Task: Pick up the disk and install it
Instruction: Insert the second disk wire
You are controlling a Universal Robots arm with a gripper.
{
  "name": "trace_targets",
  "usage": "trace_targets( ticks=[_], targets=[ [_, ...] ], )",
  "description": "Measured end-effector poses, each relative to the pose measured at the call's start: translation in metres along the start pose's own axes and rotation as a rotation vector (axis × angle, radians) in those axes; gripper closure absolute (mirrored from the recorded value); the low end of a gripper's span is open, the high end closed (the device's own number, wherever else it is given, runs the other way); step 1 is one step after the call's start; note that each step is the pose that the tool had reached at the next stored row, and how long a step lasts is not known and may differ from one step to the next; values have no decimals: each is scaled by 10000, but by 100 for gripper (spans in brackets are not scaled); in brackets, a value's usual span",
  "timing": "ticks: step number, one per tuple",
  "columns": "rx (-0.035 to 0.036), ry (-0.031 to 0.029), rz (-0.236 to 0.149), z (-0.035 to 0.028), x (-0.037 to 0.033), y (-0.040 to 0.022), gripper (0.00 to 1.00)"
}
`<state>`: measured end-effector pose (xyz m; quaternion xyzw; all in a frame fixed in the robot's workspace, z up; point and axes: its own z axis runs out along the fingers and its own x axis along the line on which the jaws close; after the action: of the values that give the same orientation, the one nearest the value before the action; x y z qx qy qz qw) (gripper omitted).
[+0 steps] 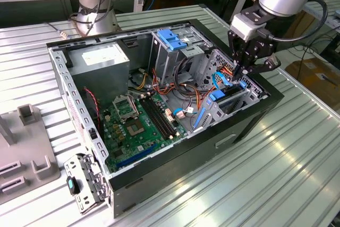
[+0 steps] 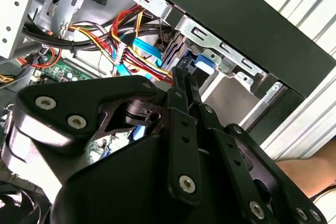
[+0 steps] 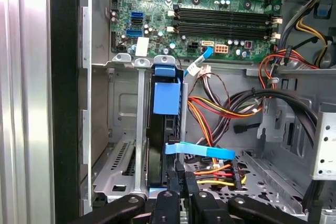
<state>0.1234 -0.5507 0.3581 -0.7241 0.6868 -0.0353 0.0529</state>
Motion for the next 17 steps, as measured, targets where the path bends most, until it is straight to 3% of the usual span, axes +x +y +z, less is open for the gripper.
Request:
trace_targets(
  ticks=[4, 10, 17],
  targets=[
    [2, -36, 4, 48, 21, 9, 84],
    [2, -34, 4, 57, 70, 16, 84],
    [2, -38, 4, 70, 72, 39, 84]
  ],
)
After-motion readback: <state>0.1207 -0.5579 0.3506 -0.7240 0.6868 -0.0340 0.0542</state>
